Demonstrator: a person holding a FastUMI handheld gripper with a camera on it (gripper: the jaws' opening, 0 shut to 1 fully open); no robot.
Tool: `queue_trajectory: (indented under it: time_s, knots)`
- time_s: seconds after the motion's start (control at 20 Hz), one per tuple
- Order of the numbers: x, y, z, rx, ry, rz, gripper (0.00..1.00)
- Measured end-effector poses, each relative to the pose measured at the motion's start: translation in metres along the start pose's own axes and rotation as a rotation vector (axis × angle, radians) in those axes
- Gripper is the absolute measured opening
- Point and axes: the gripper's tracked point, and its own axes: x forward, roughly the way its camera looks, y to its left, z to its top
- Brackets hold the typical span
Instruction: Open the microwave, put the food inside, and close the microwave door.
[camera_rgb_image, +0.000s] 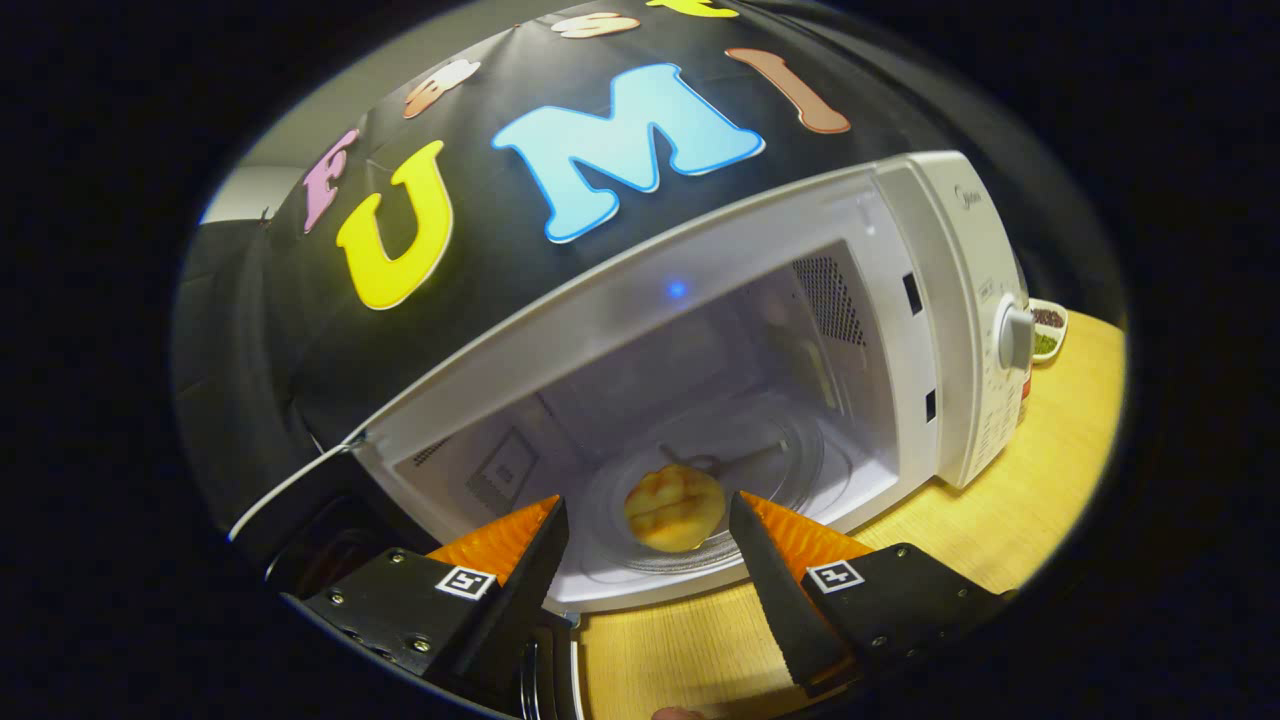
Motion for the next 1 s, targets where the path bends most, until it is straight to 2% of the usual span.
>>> queue_trajectory:
  time_s: [0.2, 0.5, 0.75, 1.0]
  knots:
    - [-0.067, 0.018, 0.027, -0.075, -0.016, 0.055, 0.97]
    - [-0.167, 0.055, 0.055, -0.121, -0.009, 0.173, 0.97]
    - [-0.229, 0.112, 0.067, -0.147, -0.007, 0.351, 0.97]
    - [-0.273, 0.172, 0.04, -0.18, 0.057, 0.535, 0.97]
